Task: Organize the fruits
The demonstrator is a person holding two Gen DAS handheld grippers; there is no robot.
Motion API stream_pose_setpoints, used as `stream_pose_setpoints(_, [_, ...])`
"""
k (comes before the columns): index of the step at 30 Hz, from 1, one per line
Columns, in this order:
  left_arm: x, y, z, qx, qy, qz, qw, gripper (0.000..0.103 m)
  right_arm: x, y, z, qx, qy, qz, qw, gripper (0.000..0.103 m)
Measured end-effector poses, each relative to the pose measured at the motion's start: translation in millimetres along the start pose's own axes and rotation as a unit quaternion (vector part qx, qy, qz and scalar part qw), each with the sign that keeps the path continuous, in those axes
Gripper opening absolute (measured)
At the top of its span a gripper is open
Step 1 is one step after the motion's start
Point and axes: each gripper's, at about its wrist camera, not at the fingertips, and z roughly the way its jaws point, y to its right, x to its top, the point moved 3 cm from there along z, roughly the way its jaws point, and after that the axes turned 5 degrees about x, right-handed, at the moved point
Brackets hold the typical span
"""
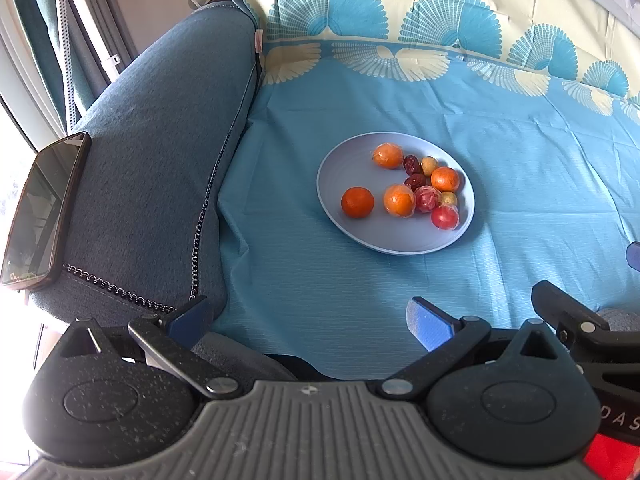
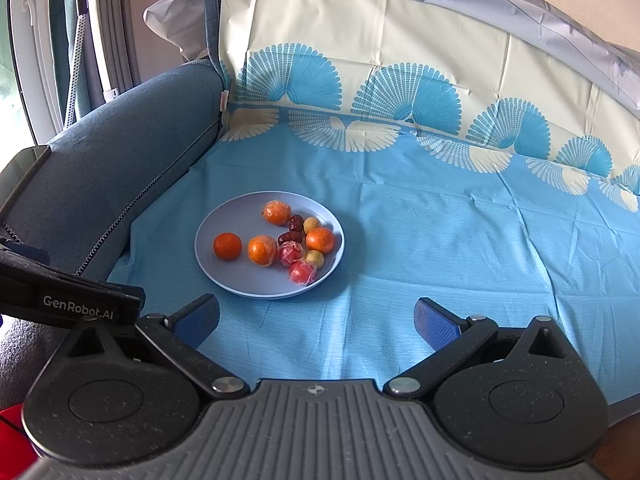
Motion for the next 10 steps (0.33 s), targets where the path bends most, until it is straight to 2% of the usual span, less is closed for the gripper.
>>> stream_pose_setpoints(10, [0.2, -1.2, -5.1, 0.002, 0.015, -0.01, 0.9998, 0.103, 1.9, -0.3, -0.2, 0.003, 0.001, -0.002, 1.0, 0.102])
